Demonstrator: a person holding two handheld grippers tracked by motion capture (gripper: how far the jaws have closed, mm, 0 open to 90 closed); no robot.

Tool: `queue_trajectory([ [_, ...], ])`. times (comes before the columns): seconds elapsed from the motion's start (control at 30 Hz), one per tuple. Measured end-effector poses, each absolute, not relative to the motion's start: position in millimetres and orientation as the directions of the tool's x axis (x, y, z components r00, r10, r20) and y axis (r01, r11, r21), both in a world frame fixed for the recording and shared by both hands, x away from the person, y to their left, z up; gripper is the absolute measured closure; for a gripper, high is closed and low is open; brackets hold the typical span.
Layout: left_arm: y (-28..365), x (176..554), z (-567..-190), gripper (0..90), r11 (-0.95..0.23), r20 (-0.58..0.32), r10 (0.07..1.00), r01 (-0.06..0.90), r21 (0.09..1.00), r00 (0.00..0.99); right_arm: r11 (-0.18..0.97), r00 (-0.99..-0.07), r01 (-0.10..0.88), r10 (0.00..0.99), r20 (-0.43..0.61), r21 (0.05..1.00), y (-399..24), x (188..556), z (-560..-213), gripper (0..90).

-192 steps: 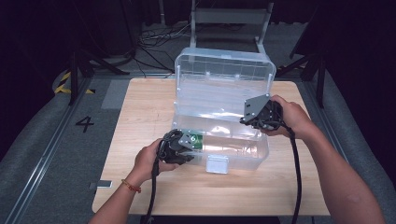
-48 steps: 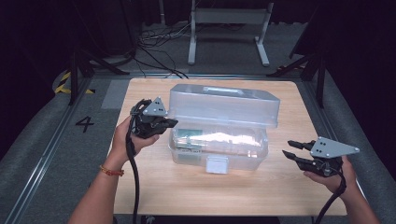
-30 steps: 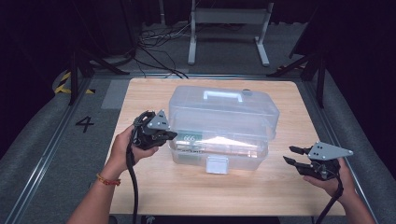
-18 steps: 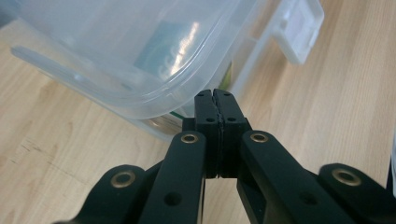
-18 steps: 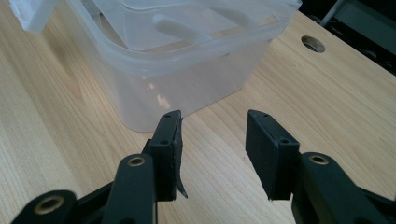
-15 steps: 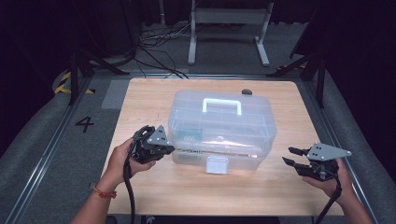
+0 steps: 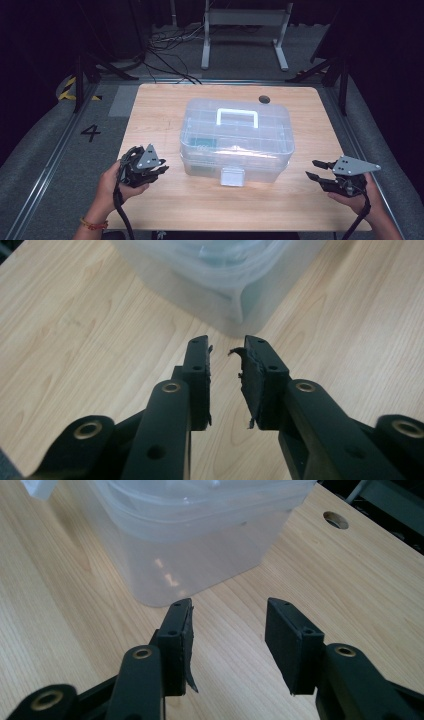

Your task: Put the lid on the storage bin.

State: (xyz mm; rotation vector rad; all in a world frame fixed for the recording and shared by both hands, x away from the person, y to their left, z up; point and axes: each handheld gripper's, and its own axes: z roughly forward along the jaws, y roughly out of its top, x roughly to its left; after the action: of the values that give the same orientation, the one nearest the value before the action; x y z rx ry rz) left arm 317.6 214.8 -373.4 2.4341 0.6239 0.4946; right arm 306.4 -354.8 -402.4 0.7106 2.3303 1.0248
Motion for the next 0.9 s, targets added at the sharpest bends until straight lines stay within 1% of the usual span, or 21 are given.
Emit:
queue_trajectory([
  [0.03, 218.4, 316.8, -375.4, 69.7, -0.721, 0.2, 0.544, 0.333, 0.607, 0.815, 0.581, -0.743, 0.256, 0.63, -0.227, 0.773, -357.2, 305.6, -403.1, 53.7],
  [0.1, 225.0, 315.8, -379.7, 60.7, -0.709, 0.198, 0.571, 0.356, 0.609, 0.797, 0.572, -0.739, 0.273, 0.639, -0.212, 0.773, -362.5, 304.0, -405.2, 52.2],
  [0.17, 229.6, 314.1, -383.7, 54.9, -0.703, 0.208, 0.586, 0.365, 0.61, 0.783, 0.572, -0.737, 0.273, 0.641, -0.214, 0.773, -367.8, 303.0, -407.9, 50.7],
  [0.23, 234.3, 312.8, -388.8, 44.5, -0.696, 0.209, 0.602, 0.379, 0.61, 0.77, 0.568, -0.729, 0.292, 0.653, -0.206, 0.77, -374.1, 300.4, -412.0, 49.1],
  [0.33, 240.8, 312.6, -399.8, 33.1, -0.68, 0.174, 0.615, 0.405, 0.611, 0.769, 0.551, -0.72, 0.308, 0.668, -0.188, 0.776, -385.5, 296.9, -419.6, 45.5],
  [0.37, 242.4, 312.4, -404.0, 30.0, -0.679, 0.164, 0.616, 0.414, 0.606, 0.771, 0.545, -0.701, 0.316, 0.686, -0.196, 0.777, -388.9, 295.9, -422.4, 42.8],
  [0.4, 243.6, 311.8, -407.2, 28.4, -0.681, 0.174, 0.621, 0.416, 0.603, 0.764, 0.537, -0.686, 0.333, 0.702, -0.192, 0.775, -392.4, 295.5, -425.3, 39.6],
  [0.43, 245.8, 311.3, -412.3, 26.3, -0.685, 0.182, 0.624, 0.419, 0.596, 0.76, 0.531, -0.679, 0.348, 0.711, -0.184, 0.773, -395.3, 295.3, -427.8, 39.4],
  [0.5, 251.2, 312.5, -421.8, 23.0, -0.67, 0.138, 0.624, 0.436, 0.602, 0.769, 0.506, -0.661, 0.382, 0.735, -0.154, 0.774, -404.1, 293.8, -436.9, 37.6],
  [0.57, 255.0, 312.7, -429.7, 22.9, -0.666, 0.117, 0.624, 0.448, 0.597, 0.773, 0.489, -0.636, 0.416, 0.759, -0.139, 0.767, -410.2, 293.3, -445.6, 33.0],
  [0.6, 255.0, 312.7, -429.7, 22.6, -0.666, 0.117, 0.624, 0.448, 0.597, 0.773, 0.482, -0.624, 0.426, 0.769, -0.137, 0.765, -412.0, 293.2, -448.8, 32.7],
  [0.63, 258.5, 312.9, -438.3, 20.1, -0.656, 0.101, 0.625, 0.452, 0.604, 0.774, 0.464, -0.612, 0.451, 0.783, -0.114, 0.763, -416.2, 292.5, -454.2, 32.0],
  [0.73, 260.6, 313.6, -446.9, 19.5, -0.645, 0.084, 0.632, 0.463, 0.608, 0.77, 0.439, -0.608, 0.474, 0.79, -0.076, 0.763, -420.1, 291.4, -460.6, 28.9],
  [0.8, 262.4, 313.3, -455.8, 17.7, -0.632, 0.038, 0.623, 0.474, 0.613, 0.781, 0.417, -0.579, 0.499, 0.813, -0.067, 0.76, -423.2, 290.3, -467.5, 27.1],
  [0.83, 262.8, 312.3, -458.5, 17.5, -0.618, 0.017, 0.622, 0.478, 0.625, 0.783, 0.401, -0.57, 0.517, 0.82, -0.046, 0.756, -425.5, 289.3, -472.1, 26.2],
  [0.9, 263.2, 311.6, -461.3, 17.1, -0.611, 0.009, 0.625, 0.482, 0.628, 0.781, 0.395, -0.566, 0.518, 0.823, -0.042, 0.759, -426.6, 288.7, -474.5, 25.3],
])
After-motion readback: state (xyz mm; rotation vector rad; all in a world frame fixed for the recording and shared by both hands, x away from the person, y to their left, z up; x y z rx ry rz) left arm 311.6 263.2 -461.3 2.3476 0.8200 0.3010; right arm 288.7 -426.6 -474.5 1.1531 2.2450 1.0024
